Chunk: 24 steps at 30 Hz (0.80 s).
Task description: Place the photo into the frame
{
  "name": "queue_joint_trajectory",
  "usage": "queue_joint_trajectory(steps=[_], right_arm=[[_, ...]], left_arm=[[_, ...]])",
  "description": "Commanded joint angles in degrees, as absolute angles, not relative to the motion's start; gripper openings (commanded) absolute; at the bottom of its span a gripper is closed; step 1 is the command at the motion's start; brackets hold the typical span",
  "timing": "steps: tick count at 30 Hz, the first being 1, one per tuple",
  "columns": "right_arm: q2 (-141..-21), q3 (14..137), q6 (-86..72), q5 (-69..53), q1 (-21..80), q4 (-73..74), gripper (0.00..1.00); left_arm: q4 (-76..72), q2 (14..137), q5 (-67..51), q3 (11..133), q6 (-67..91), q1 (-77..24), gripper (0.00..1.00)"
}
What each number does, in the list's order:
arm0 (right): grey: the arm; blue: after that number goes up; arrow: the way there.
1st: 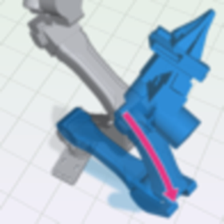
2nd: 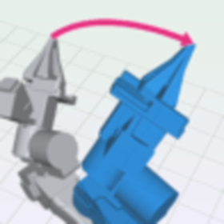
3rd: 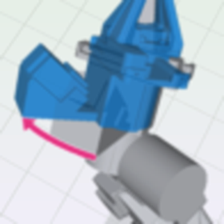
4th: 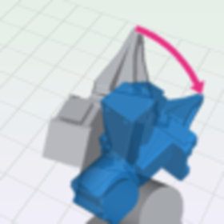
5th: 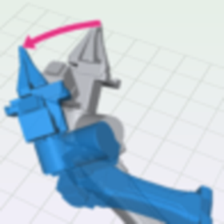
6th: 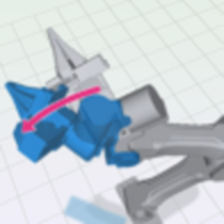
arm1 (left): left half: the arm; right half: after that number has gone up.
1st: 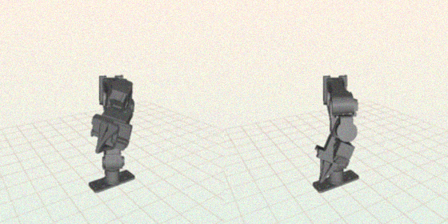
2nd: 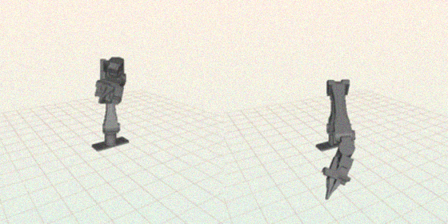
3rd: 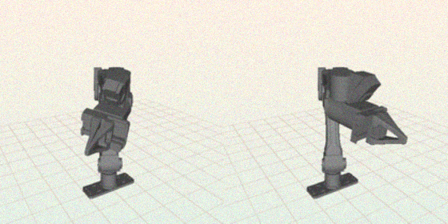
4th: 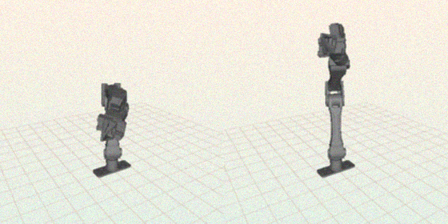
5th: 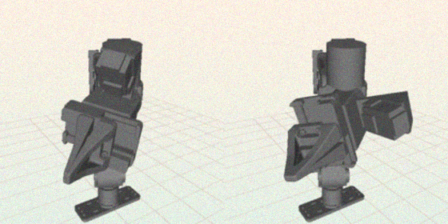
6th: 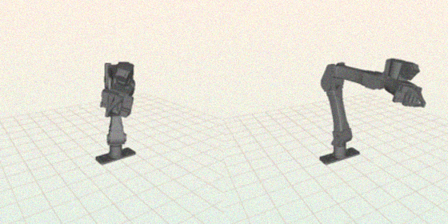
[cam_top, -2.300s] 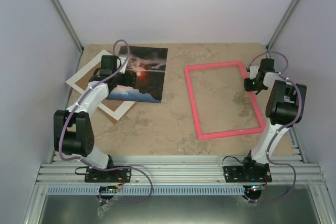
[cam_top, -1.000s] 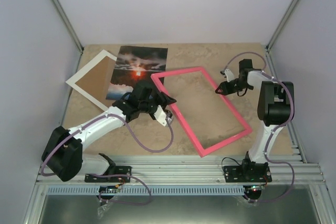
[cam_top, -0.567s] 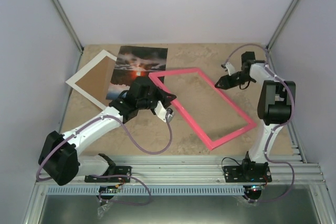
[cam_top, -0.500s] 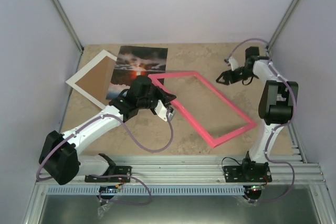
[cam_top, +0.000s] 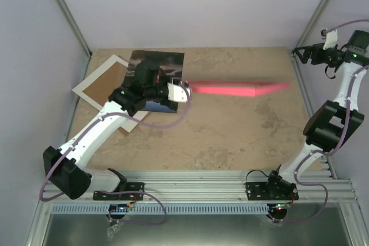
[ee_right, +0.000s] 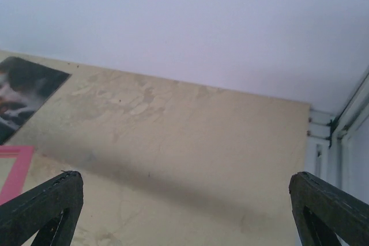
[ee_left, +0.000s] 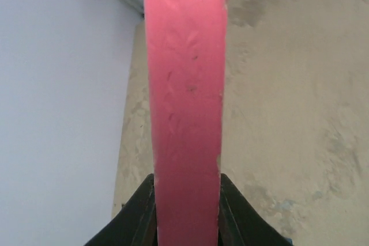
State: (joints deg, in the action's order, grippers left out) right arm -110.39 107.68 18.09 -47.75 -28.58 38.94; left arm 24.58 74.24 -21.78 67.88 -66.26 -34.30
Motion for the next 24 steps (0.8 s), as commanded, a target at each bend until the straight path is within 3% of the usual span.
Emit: queue_joint_trajectory(steps=[1,9,12,24], right_arm=[[-101.3,103.5,17.4,-51.1,-28.5,31.9,0.98],[-82.7,90.8,25.5,-50.4,-28.0,19.6,0.97],[-77.7,87.8,32.5,-48.0,-23.7,18.8,0.98],[-78.8,98.0,43.1,-25.8,-2.3,27.2,0.97]], left_arm=[[29.4,76.8,-29.2,80.5,-49.0,-29.6,0.0],[33.7,82.1,-40.5,90.2,-33.1,-20.8,0.0],[39.7,85.5,-46.7,95.5,-32.2,-18.6,0.0],[49.7,90.2,-56.7,102.6,-32.3,-18.5,0.0]])
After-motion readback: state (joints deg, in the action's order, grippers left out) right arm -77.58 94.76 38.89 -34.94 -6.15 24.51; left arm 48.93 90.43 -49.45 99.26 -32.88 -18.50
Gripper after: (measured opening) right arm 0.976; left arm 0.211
